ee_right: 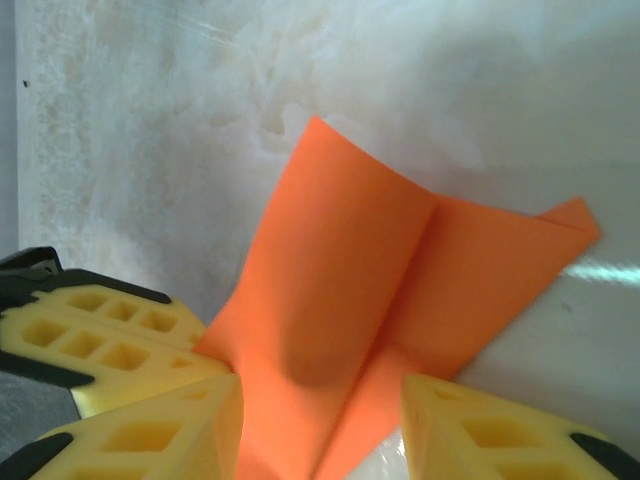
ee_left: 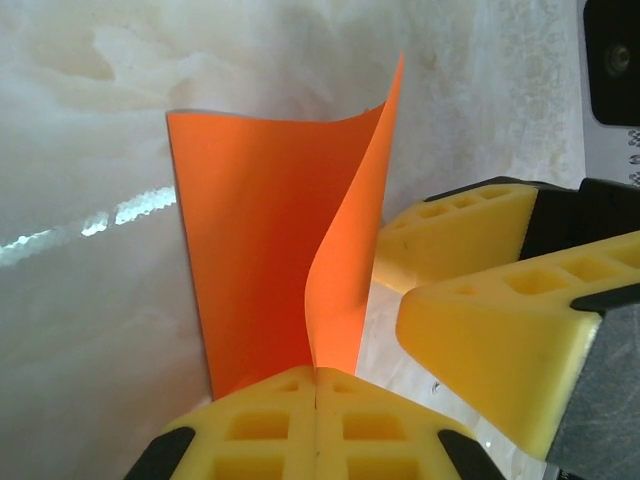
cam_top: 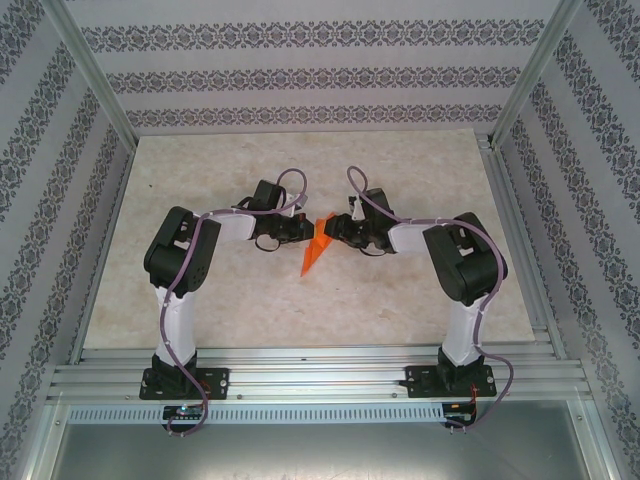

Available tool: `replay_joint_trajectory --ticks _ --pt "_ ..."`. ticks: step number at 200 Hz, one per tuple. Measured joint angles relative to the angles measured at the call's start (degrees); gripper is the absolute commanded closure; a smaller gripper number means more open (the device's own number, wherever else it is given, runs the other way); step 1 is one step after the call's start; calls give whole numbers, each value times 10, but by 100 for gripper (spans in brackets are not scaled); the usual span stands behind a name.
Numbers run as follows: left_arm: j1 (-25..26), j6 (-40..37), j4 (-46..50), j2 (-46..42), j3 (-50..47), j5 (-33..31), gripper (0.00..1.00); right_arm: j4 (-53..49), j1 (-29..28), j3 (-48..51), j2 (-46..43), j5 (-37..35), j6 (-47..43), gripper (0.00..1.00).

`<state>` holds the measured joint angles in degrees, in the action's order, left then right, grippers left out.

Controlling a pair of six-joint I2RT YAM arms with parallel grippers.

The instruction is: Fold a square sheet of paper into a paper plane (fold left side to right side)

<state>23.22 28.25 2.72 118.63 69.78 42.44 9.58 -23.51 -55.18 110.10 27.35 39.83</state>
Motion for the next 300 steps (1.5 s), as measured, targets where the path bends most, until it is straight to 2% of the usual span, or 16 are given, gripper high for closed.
replay_joint_trajectory --ticks 64,85,99,110,152,198,237,252,272,300 --pt "5 1 -1 -32 -27 5 100 -5 34 124 -181 -5 -10 50" --pt "15 1 -1 -66 -45 -3 100 -4 42 155 -210 -5 -15 55" --pt "23 4 -1 -94 -63 -13 100 -5 47 169 -209 -5 -14 62" --pt "28 7 -2 -118 -80 -20 100 -5 50 175 -203 -5 -11 63" --pt "51 34 -18 -179 -138 -55 100 42 41 175 -154 3 11 61" --pt "86 53 -29 -178 -147 -72 96 102 18 178 -104 15 42 62" --pt "87 54 -30 -143 -123 -82 85 118 17 182 -96 16 53 69" --pt "87 53 -28 -131 -111 -85 70 120 18 180 -92 17 53 70" --pt "87 45 -9 -130 -92 -89 56 114 18 174 -87 20 53 69" --pt "86 21 22 -141 -68 -99 43 97 19 159 -81 27 55 69"
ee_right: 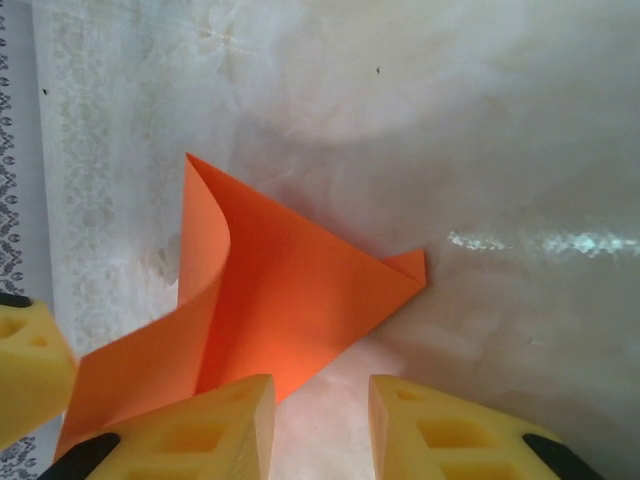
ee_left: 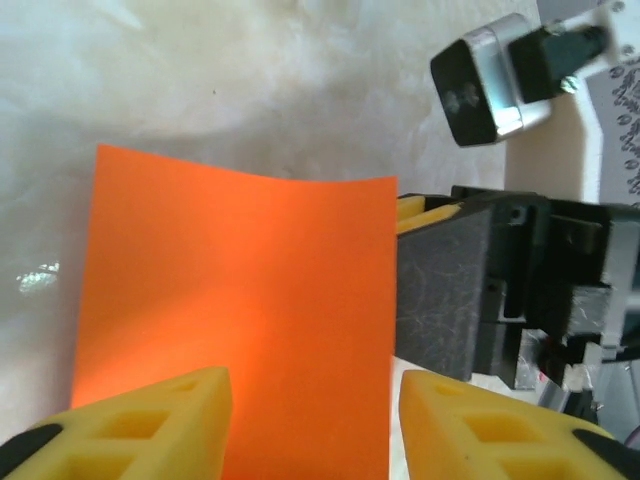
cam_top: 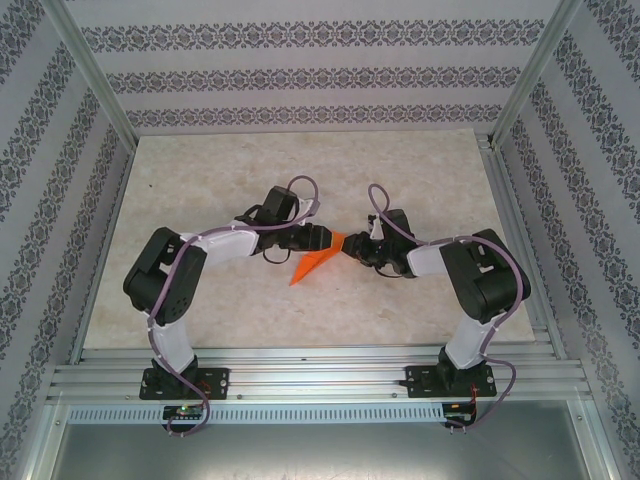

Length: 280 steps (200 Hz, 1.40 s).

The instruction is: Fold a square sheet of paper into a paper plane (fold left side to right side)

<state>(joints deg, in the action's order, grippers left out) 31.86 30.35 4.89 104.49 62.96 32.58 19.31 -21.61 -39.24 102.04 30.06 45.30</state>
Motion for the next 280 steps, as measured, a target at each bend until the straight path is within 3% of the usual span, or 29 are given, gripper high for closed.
replay_joint_trajectory --ticks 33,79,108,184,280 --pt "-2 -53 56 -51 5 -17 34 -15 0 -10 3 1 0 69" --pt "3 -125 89 -145 -56 -34 34 -22 0 -14 4 2 0 69" --pt "40 -156 106 -177 -103 -67 34 -24 0 -15 5 3 0 68" --pt "102 -204 130 -122 -97 -206 40 -24 3 -16 7 13 0 68" --pt "113 -233 146 -59 -49 -294 55 -23 4 -17 8 14 1 68"
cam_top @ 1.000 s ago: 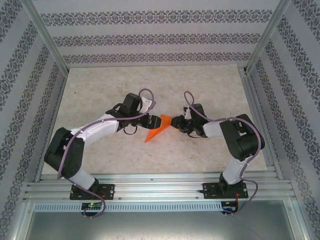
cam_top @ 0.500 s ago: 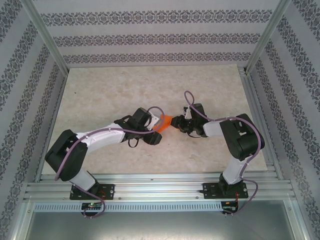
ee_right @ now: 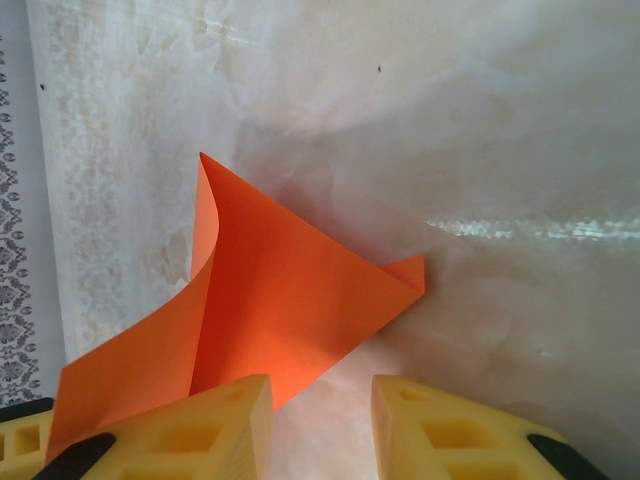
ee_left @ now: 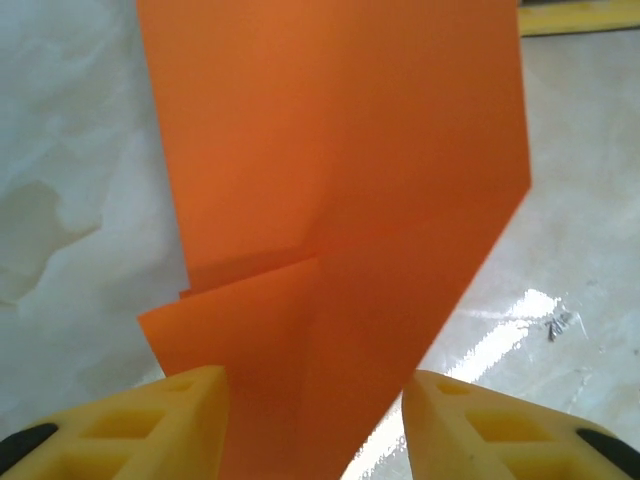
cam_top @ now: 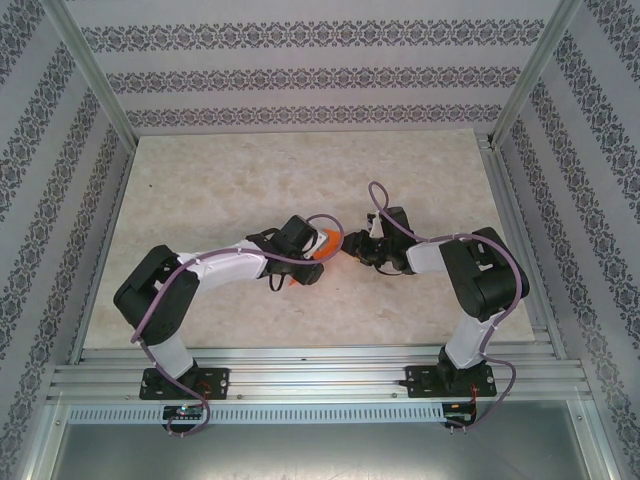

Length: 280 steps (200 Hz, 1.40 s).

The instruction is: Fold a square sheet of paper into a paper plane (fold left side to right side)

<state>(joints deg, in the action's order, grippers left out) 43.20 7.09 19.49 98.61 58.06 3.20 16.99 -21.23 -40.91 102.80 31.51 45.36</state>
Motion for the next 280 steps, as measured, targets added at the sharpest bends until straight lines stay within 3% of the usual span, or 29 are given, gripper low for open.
replay_joint_trajectory --ticks 140,221,280 --pt "-3 -24 10 38 21 -1 86 0 0 0 0 0 0 67" --pt "-28 -29 -5 65 21 100 92 -3 8 7 -8 5 -19 67" --pt "-62 -28 -36 71 20 193 94 -23 48 33 -53 17 -35 69"
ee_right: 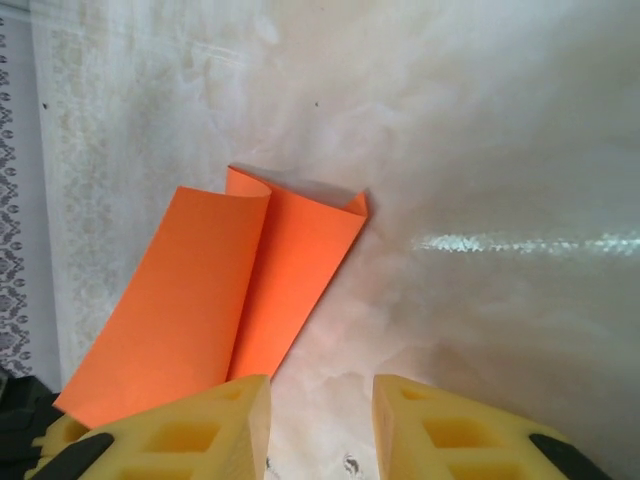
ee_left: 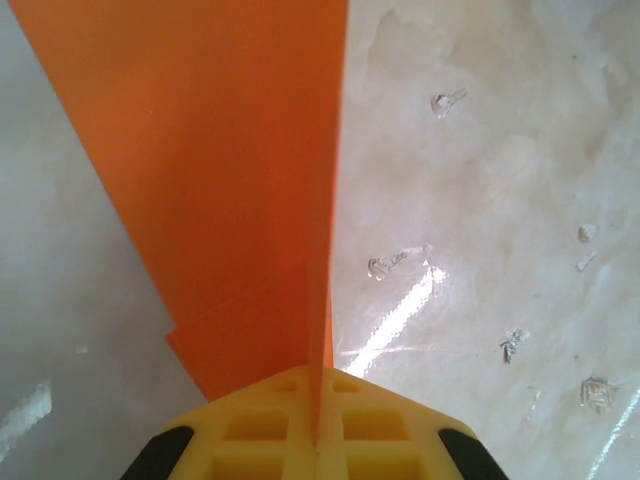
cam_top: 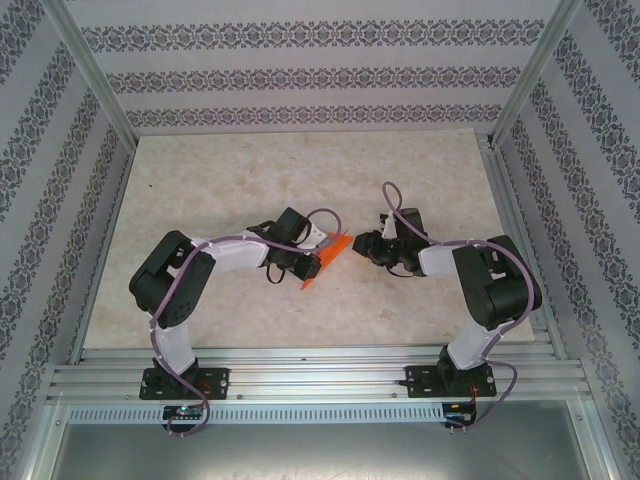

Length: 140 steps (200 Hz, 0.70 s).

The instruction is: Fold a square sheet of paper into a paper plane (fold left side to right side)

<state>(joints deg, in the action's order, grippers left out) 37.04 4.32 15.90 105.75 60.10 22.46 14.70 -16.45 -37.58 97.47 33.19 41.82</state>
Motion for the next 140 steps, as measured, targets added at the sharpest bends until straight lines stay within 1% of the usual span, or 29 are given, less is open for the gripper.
replay_joint_trajectory --ticks 30,64,120,140 --pt "-6 0 -8 12 0 30 94 15 -5 0 -14 26 7 69" --pt "-6 0 -16 24 0 52 94 40 -29 0 -24 40 35 69" --pt "-7 0 -22 30 1 71 95 93 -68 -2 -17 41 89 70" --pt "-10 2 -22 33 3 80 95 104 -71 -3 -4 38 100 70"
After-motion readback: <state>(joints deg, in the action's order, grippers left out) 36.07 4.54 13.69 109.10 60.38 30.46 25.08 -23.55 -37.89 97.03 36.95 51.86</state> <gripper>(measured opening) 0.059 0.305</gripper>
